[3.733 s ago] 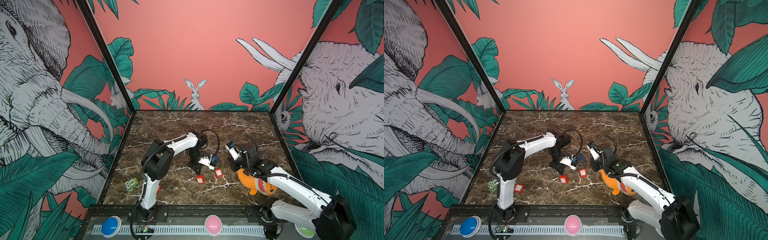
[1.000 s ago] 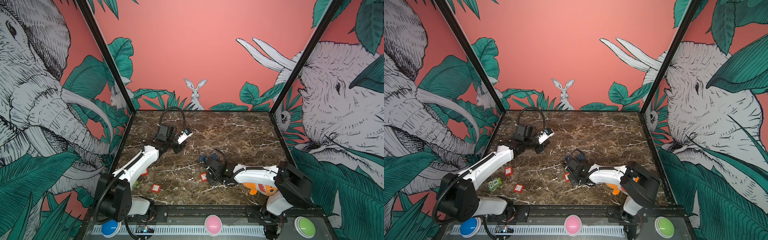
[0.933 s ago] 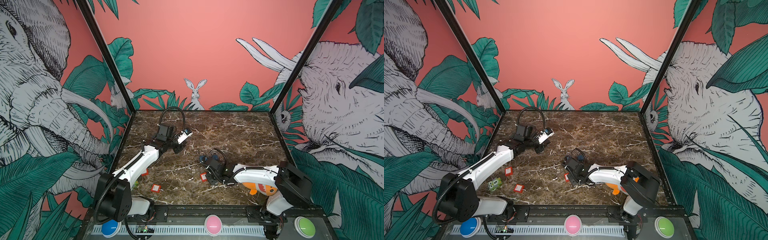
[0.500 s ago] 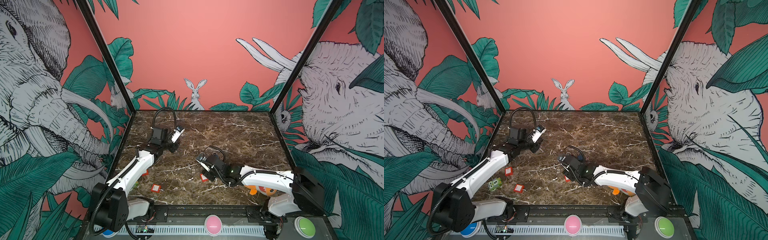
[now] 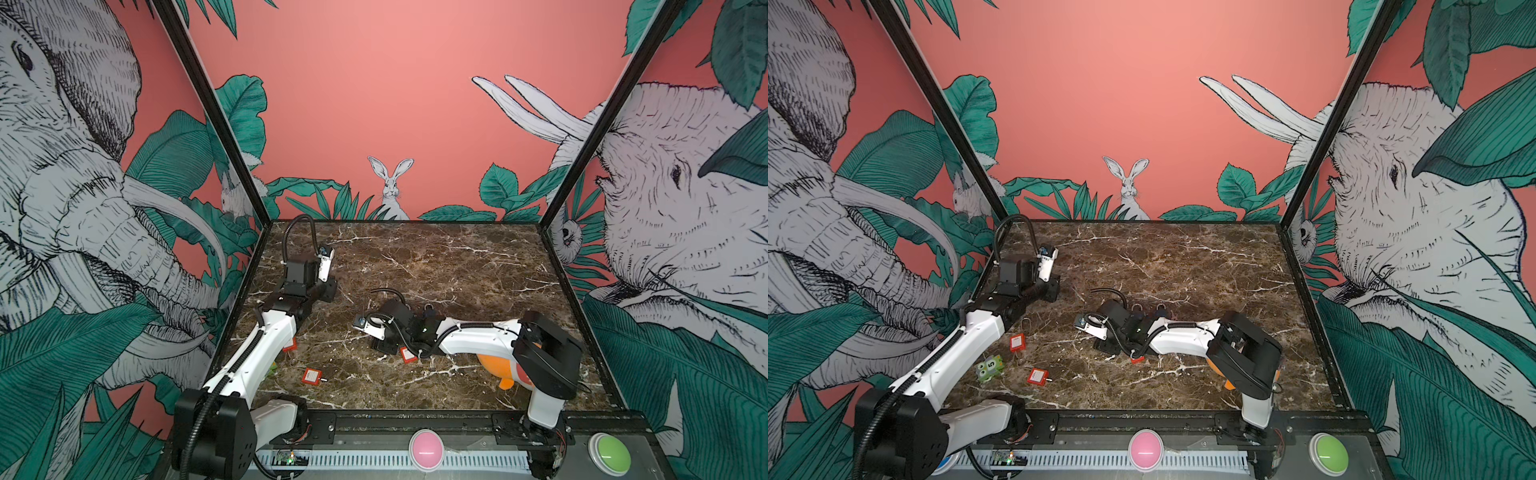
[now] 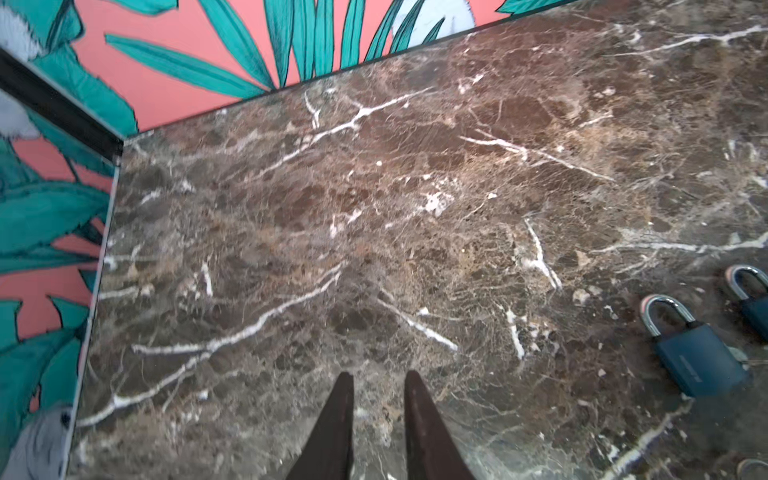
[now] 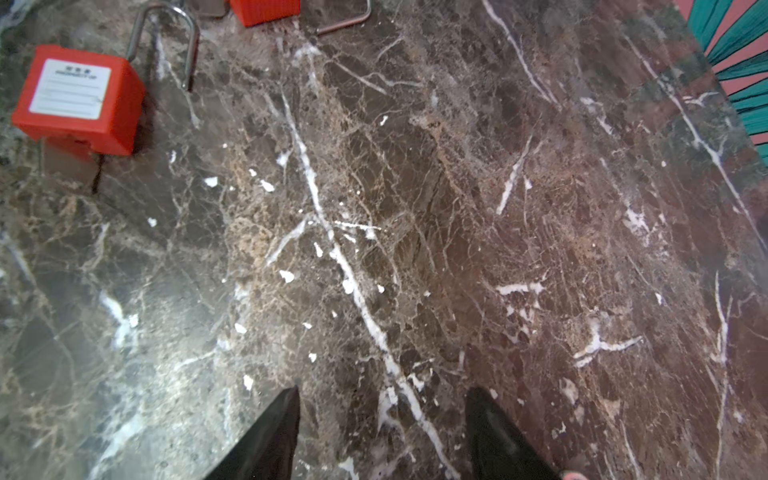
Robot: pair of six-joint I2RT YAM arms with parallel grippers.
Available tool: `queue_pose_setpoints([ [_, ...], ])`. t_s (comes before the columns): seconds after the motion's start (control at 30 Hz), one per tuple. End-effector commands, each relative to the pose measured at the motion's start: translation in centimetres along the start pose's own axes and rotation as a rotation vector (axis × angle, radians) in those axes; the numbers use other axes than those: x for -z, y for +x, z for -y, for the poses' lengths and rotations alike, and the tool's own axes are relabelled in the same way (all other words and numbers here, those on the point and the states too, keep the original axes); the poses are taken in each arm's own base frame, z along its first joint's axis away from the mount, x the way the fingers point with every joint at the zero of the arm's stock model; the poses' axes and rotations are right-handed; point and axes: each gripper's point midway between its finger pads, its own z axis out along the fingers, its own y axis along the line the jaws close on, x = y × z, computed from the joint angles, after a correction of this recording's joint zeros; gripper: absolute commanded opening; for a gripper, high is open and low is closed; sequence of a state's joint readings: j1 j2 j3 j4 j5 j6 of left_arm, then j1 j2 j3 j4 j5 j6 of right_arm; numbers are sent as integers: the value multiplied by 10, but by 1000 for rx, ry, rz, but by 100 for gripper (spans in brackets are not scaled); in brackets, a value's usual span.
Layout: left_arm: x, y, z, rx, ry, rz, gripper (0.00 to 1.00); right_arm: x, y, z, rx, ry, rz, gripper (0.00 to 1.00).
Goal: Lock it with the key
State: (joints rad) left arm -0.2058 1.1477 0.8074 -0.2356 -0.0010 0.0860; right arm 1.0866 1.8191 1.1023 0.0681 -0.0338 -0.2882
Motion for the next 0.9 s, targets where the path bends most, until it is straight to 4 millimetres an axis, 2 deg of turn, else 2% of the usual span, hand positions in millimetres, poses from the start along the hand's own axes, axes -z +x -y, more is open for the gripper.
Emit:
queue_pose_setpoints([
  [0.0,8,12,-22,142,-112,-3,28,-4,-34,12,20,60,127,68],
  [0.1,10,16,-29,169,-129,-7,30,-15,-45,-10,58,-69,171,68],
  [0.3,9,17,-39,196,-141,-34,31,-23,-70,-56,104,-372,264,66],
  [0.33,9,16,-42,203,-146,-33,31,-25,-67,-65,113,-420,263,66],
  [0.37,9,14,-45,215,-151,-32,31,-23,-81,-67,132,-454,297,66],
  [0.47,9,6,-54,268,-149,-22,32,-27,-87,-81,151,-555,308,66],
  [0.57,5,-3,-54,272,-126,-22,32,-29,-92,-88,163,-602,318,65],
  [0.7,-1,-3,-55,313,-118,-50,33,-30,-92,-97,211,-652,313,66],
  [0.8,-1,7,-53,396,-109,-101,33,-35,-90,-101,232,-665,272,65],
  [0.87,4,27,-53,475,-130,-178,32,-39,-92,-99,205,-642,279,64],
])
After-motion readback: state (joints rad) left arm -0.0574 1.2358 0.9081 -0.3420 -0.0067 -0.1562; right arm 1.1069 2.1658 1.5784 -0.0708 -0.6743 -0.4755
